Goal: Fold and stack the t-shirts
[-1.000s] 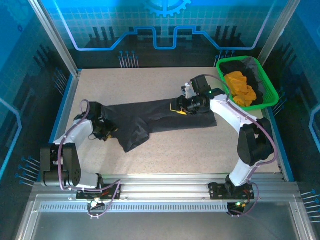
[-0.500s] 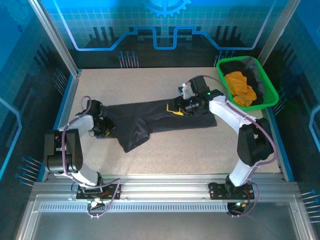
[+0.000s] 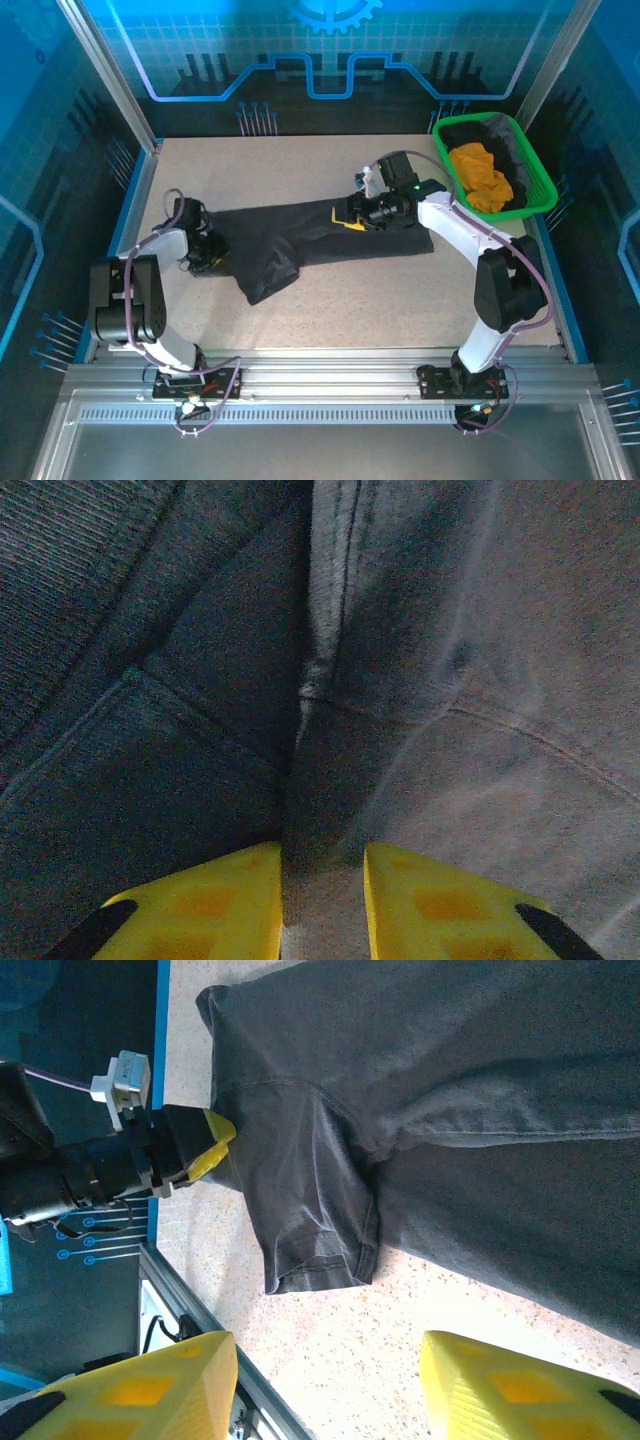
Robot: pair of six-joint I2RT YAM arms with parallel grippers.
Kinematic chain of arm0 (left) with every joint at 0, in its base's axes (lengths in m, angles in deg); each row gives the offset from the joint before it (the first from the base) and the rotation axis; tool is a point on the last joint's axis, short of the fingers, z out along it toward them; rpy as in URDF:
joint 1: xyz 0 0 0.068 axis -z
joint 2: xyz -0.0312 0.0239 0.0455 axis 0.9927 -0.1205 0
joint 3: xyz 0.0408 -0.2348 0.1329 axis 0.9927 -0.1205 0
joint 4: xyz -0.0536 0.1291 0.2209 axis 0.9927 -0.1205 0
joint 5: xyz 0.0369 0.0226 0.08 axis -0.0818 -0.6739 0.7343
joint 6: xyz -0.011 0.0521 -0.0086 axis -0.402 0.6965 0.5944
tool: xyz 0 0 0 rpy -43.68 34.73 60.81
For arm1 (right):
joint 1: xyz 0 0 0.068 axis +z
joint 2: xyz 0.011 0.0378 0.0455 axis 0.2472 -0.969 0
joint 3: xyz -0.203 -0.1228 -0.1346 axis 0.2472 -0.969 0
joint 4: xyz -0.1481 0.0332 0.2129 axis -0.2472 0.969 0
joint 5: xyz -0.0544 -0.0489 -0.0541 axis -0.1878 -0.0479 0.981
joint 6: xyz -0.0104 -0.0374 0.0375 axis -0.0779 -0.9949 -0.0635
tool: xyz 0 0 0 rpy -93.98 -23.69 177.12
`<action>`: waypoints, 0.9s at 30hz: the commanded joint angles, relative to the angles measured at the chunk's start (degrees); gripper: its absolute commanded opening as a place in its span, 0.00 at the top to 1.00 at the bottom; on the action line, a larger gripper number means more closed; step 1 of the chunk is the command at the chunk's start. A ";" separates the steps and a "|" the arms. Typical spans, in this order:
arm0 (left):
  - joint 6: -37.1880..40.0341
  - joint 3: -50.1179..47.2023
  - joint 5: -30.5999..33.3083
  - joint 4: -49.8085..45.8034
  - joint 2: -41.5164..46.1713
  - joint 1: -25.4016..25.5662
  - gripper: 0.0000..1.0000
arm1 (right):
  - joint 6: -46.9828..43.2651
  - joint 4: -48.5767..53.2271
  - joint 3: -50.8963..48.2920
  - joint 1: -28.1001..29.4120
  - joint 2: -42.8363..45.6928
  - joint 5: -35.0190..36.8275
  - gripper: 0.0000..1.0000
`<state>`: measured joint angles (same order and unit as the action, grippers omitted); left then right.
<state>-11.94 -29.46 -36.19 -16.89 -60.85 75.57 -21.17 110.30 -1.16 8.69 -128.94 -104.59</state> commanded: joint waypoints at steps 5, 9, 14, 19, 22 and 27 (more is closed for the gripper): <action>1.61 0.64 -0.99 -0.57 -0.45 -0.40 0.92 | 0.11 0.08 2.31 0.87 -1.39 -1.46 0.47; 0.89 0.98 -0.14 -0.84 1.84 -0.40 1.00 | 0.17 0.19 2.61 0.75 -1.64 -1.27 0.47; -4.04 2.23 -0.14 -2.28 5.65 -0.40 1.00 | -0.16 1.04 3.66 0.81 -2.26 -1.07 0.47; -7.64 7.47 0.16 -7.46 4.84 -0.40 1.00 | -0.50 1.74 4.50 0.59 -2.92 -0.99 0.48; -7.42 13.15 1.05 -12.29 2.61 -0.40 1.00 | -0.60 1.79 4.63 0.43 -3.06 -0.95 0.48; -4.59 24.46 1.09 -21.66 -5.08 -0.66 1.00 | -0.60 1.74 4.00 0.26 -2.83 -0.92 0.48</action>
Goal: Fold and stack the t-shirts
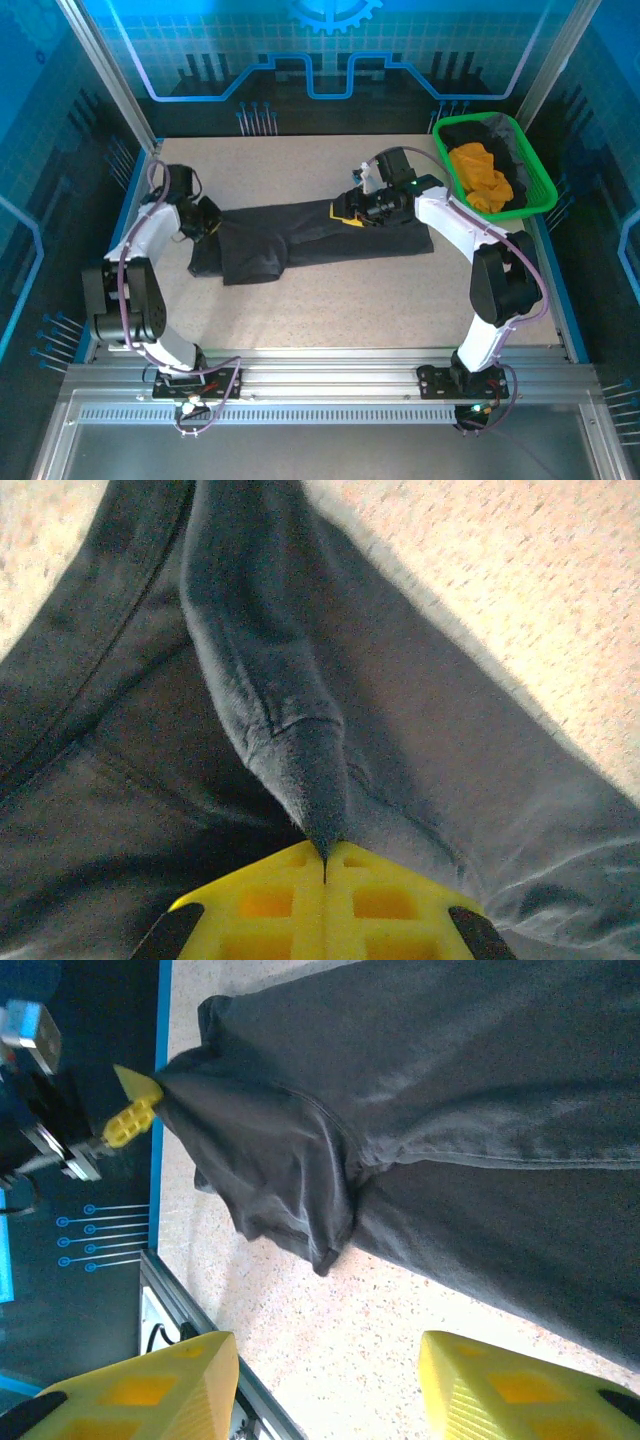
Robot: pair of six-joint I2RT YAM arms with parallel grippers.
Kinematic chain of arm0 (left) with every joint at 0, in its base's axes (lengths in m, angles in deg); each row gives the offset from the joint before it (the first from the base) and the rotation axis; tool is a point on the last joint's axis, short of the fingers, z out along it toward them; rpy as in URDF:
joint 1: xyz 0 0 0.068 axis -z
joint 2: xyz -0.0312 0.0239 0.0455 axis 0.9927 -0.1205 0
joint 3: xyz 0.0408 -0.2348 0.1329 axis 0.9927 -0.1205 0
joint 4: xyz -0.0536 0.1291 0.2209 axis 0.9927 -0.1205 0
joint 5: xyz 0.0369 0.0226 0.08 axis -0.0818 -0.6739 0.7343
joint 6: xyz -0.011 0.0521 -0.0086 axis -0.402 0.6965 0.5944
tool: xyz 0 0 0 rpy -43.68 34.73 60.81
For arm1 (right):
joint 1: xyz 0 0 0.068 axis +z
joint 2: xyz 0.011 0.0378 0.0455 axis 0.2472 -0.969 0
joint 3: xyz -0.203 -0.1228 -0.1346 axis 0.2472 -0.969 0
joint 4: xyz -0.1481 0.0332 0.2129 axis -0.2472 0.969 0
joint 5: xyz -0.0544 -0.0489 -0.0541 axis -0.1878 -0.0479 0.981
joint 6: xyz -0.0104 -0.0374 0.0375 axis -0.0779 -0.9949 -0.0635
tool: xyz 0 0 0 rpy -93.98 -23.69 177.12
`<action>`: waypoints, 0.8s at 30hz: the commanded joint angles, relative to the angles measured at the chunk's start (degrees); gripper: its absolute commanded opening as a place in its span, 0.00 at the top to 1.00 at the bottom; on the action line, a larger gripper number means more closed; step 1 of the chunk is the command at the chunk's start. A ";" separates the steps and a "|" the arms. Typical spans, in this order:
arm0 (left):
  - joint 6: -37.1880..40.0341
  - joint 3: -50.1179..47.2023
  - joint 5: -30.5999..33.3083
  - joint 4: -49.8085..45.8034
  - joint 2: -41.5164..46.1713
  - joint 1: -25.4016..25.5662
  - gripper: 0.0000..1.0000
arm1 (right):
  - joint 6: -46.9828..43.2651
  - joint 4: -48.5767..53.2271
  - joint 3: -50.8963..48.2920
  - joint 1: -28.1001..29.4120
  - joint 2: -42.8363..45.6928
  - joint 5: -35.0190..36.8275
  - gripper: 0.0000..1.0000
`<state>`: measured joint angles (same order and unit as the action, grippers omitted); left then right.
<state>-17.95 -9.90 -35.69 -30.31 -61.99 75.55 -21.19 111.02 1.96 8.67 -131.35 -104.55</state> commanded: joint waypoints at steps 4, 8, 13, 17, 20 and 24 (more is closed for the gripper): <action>3.53 12.84 -0.38 -13.61 -10.93 -1.45 1.00 | -0.58 0.85 -0.26 0.09 0.34 -0.95 0.48; 4.78 18.77 -0.92 -16.19 -15.86 -2.64 1.00 | -0.50 0.84 -1.43 -0.12 1.23 -0.79 0.48; 6.58 24.73 -0.59 -17.52 -20.82 -3.63 1.00 | -0.49 0.88 -2.66 -0.36 2.26 -0.56 0.48; 7.19 28.85 -0.46 -18.90 -23.96 -3.90 1.00 | -0.55 1.19 -3.39 -0.41 2.77 -0.43 0.48; 7.35 30.87 -0.97 -19.43 -25.91 -3.91 1.00 | -0.49 1.28 -3.84 -0.39 3.15 -0.27 0.48; 8.53 34.00 -0.07 -20.58 -29.21 -4.07 1.00 | -0.24 0.95 -4.45 -0.46 3.46 -0.17 0.48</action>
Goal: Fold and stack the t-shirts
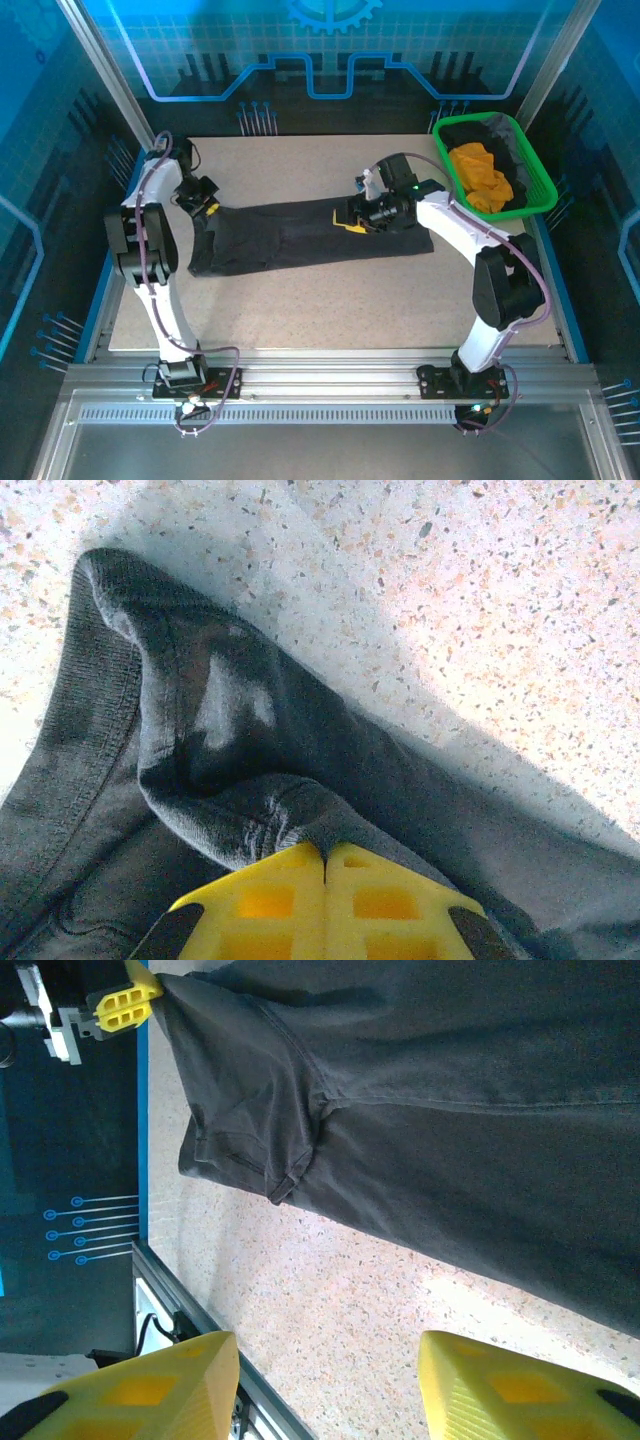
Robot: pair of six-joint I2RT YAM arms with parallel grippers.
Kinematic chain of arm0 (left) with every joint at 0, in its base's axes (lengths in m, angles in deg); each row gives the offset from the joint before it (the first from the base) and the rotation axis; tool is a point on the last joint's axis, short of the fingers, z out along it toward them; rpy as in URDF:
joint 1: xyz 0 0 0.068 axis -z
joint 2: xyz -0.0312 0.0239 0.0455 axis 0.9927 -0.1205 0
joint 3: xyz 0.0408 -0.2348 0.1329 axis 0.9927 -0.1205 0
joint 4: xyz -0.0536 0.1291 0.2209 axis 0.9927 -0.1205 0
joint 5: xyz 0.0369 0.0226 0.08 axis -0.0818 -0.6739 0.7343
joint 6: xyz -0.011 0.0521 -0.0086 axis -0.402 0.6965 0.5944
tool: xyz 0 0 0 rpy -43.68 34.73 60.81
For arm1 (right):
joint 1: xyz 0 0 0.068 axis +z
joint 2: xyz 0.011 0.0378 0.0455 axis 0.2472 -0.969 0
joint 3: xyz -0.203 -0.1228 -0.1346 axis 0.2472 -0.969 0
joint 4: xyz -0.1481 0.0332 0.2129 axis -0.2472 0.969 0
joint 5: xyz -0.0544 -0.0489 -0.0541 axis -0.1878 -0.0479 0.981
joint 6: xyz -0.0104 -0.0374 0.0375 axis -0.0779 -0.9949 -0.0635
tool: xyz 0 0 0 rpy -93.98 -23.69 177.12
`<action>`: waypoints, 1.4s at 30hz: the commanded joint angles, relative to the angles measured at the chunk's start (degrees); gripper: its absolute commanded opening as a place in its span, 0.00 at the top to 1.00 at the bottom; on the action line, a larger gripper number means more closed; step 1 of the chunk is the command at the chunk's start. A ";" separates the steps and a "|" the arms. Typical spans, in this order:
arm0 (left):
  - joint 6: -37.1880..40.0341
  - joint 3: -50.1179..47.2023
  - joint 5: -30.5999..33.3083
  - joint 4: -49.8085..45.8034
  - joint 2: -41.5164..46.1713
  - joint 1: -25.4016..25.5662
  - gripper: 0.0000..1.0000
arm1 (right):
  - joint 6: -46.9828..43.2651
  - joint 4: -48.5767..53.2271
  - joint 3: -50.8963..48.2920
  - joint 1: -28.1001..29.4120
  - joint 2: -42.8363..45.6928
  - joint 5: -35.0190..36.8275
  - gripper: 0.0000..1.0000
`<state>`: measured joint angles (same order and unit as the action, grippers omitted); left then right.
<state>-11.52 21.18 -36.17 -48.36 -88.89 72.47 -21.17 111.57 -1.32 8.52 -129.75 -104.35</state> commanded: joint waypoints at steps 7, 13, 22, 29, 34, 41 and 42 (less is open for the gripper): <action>4.21 6.40 2.92 -1.21 -7.22 -1.17 1.00 | -0.44 0.50 -2.31 -0.24 2.28 0.50 0.48; 5.34 6.45 4.01 -0.45 -9.94 -1.00 0.95 | -0.94 0.55 -4.31 -0.76 3.12 2.69 0.49; 7.81 0.25 16.44 3.75 -3.17 -0.99 0.61 | -2.93 7.71 -2.68 -6.96 2.76 12.26 0.53; -4.28 -16.74 13.83 10.27 15.81 2.16 0.64 | -8.03 20.62 7.49 -10.71 -4.26 24.17 0.58; -17.81 -24.88 4.78 14.96 16.84 11.44 0.68 | -11.71 25.16 17.74 -11.75 -14.76 32.95 0.65; -25.80 -19.42 1.80 15.11 4.80 15.09 0.69 | -13.30 34.02 34.68 -12.81 -31.12 40.67 0.67; -26.09 -18.42 1.35 14.83 3.03 15.09 0.69 | -13.44 36.18 36.78 -12.76 -33.41 42.03 0.68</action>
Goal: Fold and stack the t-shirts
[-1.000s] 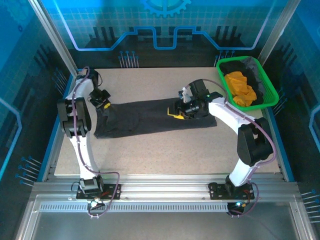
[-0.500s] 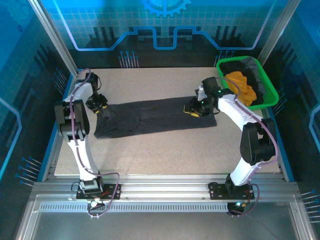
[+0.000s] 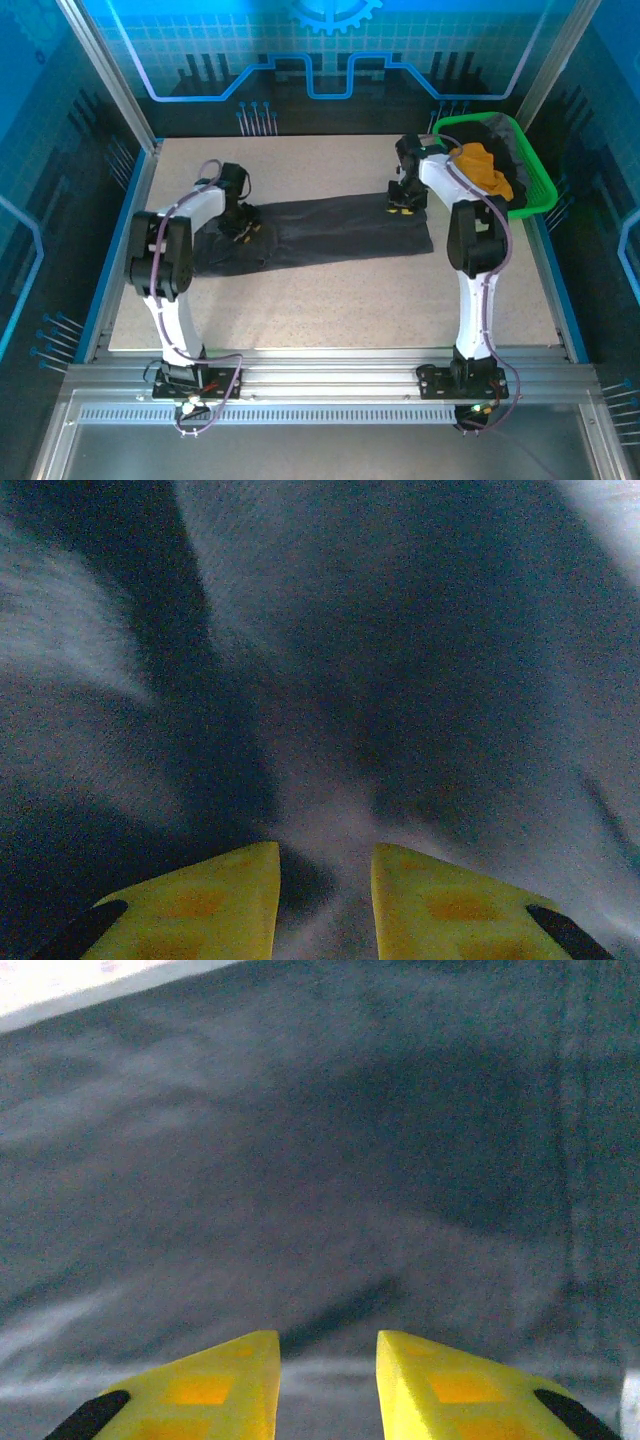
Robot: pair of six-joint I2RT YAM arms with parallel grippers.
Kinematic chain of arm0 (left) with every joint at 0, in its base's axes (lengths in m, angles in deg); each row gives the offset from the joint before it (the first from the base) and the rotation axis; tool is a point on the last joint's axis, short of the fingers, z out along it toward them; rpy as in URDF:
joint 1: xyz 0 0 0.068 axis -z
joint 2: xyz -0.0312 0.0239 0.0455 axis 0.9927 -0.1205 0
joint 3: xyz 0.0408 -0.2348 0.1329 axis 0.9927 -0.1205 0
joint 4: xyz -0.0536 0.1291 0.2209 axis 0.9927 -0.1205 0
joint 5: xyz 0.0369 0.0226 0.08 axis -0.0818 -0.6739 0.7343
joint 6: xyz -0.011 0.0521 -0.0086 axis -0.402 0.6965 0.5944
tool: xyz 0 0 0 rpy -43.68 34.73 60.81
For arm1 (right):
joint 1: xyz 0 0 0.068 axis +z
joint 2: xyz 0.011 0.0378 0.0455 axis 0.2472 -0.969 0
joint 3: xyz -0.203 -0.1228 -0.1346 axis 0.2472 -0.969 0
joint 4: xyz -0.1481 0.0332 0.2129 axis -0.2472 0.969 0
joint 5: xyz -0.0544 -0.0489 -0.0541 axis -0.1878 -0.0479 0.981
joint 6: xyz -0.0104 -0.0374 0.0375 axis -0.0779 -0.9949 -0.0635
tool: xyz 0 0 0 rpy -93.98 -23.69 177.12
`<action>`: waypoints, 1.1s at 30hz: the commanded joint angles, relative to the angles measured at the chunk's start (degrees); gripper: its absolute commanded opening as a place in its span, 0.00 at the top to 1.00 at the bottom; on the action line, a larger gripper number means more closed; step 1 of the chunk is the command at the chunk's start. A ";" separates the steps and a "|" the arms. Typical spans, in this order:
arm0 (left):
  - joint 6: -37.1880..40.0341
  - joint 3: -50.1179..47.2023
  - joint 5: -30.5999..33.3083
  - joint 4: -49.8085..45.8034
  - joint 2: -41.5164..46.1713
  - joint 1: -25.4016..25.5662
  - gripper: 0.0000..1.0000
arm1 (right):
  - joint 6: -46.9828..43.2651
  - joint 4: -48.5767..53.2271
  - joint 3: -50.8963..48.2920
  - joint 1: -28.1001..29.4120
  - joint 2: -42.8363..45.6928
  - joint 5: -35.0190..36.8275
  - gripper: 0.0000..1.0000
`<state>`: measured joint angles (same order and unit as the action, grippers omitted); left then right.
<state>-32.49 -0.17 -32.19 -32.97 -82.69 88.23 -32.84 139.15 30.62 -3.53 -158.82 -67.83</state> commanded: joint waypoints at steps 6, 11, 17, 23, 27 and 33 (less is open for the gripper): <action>-1.71 12.14 -2.14 -4.63 -12.55 -0.75 0.67 | -3.40 16.99 4.33 -0.02 -8.45 8.90 0.66; 1.92 29.84 -3.41 -6.18 -23.67 -0.63 0.64 | -1.33 14.57 -10.76 3.92 2.20 5.99 0.64; -1.70 60.96 -4.68 -11.42 -40.72 3.59 0.63 | 7.45 10.89 -25.50 13.32 9.23 -3.64 0.63; -9.81 63.98 -6.80 7.51 -45.75 9.94 0.62 | 18.85 2.61 -32.92 23.64 11.99 -15.71 0.63; -12.75 65.07 -10.53 21.88 -48.48 12.15 0.57 | 23.79 -5.19 -33.54 24.50 13.14 -20.83 0.61; -8.62 75.92 -16.90 23.63 -49.50 11.93 0.48 | 23.92 -5.81 -32.21 22.60 15.89 -24.64 0.56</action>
<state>-42.32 71.89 -44.15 -11.40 -132.72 101.14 -10.85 138.52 -1.53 20.23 -145.36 -88.90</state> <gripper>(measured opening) 0.519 0.436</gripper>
